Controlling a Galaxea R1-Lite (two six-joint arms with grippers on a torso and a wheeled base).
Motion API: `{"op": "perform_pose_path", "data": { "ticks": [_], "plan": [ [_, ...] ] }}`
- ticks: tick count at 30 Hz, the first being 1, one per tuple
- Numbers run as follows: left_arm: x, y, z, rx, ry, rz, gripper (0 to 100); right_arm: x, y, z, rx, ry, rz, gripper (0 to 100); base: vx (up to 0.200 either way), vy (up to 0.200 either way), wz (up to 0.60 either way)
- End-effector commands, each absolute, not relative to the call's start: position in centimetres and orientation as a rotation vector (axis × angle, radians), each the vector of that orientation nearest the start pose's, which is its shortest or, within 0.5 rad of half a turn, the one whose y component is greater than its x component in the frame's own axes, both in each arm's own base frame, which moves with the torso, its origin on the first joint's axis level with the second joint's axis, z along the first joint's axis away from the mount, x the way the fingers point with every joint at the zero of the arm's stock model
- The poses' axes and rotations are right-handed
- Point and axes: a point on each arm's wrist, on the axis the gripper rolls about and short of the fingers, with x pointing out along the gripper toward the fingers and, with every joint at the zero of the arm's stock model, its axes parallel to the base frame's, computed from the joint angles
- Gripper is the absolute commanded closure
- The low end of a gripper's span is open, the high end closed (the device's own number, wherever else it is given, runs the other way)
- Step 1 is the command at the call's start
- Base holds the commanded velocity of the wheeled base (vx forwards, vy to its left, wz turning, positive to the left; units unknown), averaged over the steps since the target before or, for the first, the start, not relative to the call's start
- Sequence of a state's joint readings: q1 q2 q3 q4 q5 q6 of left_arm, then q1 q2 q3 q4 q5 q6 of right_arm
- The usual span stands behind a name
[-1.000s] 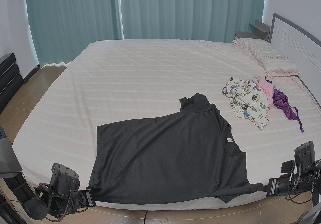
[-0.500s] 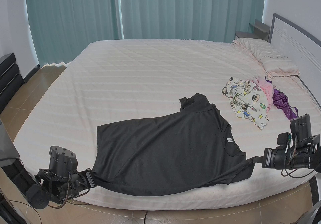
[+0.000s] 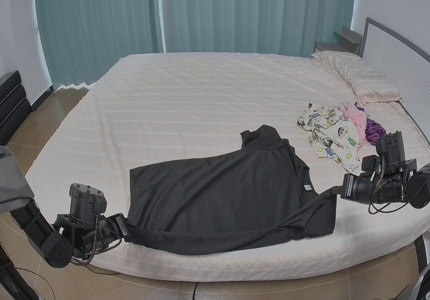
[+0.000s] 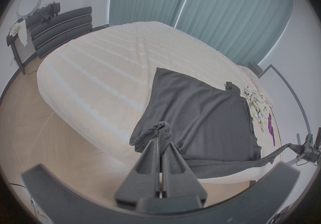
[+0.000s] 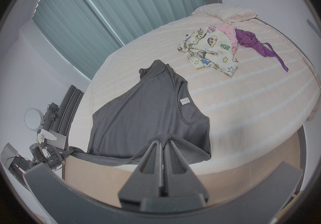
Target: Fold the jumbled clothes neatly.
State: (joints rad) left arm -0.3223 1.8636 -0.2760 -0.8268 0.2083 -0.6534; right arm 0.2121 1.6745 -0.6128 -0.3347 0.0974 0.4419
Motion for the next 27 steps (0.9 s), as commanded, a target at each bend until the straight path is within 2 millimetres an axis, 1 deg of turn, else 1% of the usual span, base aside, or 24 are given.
{"op": "perform_pose_path", "data": {
  "ticks": [1, 3, 10, 16, 20, 21, 24, 27],
  "plan": [
    [23.0, -6.9, 3.5, -0.422, 0.748, 0.151, 100, 26.6, 5.5, 11.7, 0.383, 0.761, 0.114, 100, 0.0, 0.0, 0.0],
    [23.1, -6.8, 3.4, -0.424, 0.749, 0.153, 100, 26.9, 5.5, 12.1, 0.385, 0.746, 0.115, 100, 0.0, 0.0, 0.0],
    [23.7, -6.9, 3.1, -0.425, 0.748, 0.158, 100, 27.5, 5.6, 12.4, 0.386, 0.747, 0.113, 100, 0.0, 0.0, 0.0],
    [24.5, -6.3, 3.5, -0.461, 0.714, 0.187, 100, 28.2, 5.7, 12.1, 0.383, 0.755, 0.113, 100, 0.0, 0.0, 0.0],
    [24.1, -6.0, 3.7, -0.479, 0.714, 0.198, 100, 28.7, 5.9, 12.0, 0.382, 0.751, 0.117, 100, 0.0, 0.0, 0.0],
    [23.7, -5.8, 3.7, -0.478, 0.721, 0.201, 100, 28.9, 6.0, 12.1, 0.382, 0.749, 0.119, 100, 0.0, 0.0, 0.0],
    [23.2, -5.7, 3.6, -0.475, 0.737, 0.196, 100, 29.2, 6.1, 12.1, 0.382, 0.745, 0.122, 100, 0.0, 0.0, 0.0],
    [22.4, -5.5, 3.3, -0.471, 0.765, 0.192, 100, 29.6, 6.2, 12.7, 0.384, 0.723, 0.129, 100, 0.0, 0.0, 0.0]
  ]
}}
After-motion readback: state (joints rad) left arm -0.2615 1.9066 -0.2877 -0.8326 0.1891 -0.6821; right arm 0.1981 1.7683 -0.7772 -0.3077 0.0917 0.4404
